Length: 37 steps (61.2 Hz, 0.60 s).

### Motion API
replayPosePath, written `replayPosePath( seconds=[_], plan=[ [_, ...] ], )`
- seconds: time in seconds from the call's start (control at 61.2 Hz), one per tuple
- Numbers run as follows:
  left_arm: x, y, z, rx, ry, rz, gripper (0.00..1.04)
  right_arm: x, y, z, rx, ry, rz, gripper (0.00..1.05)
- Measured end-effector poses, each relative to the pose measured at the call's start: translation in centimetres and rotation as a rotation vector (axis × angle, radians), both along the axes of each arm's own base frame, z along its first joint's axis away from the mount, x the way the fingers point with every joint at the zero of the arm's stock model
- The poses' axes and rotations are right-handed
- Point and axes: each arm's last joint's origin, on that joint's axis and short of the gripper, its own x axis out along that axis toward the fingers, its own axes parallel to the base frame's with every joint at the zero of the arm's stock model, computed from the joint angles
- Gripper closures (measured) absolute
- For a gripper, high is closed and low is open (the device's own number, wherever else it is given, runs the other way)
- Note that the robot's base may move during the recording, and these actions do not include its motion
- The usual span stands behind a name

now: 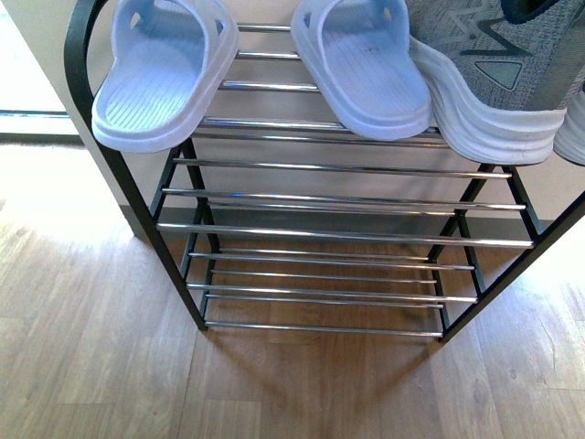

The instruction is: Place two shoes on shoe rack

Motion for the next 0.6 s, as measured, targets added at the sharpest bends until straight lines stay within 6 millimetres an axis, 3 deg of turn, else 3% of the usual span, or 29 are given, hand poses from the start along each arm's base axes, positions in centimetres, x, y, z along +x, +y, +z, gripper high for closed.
replayPosePath(
  seconds=[0.605],
  plan=[
    [-1.9, 0.0, -2.5, 0.004, -0.017, -0.007, 1.04, 0.0, 0.0, 0.0, 0.0, 0.0, 0.0, 0.09]
  ],
)
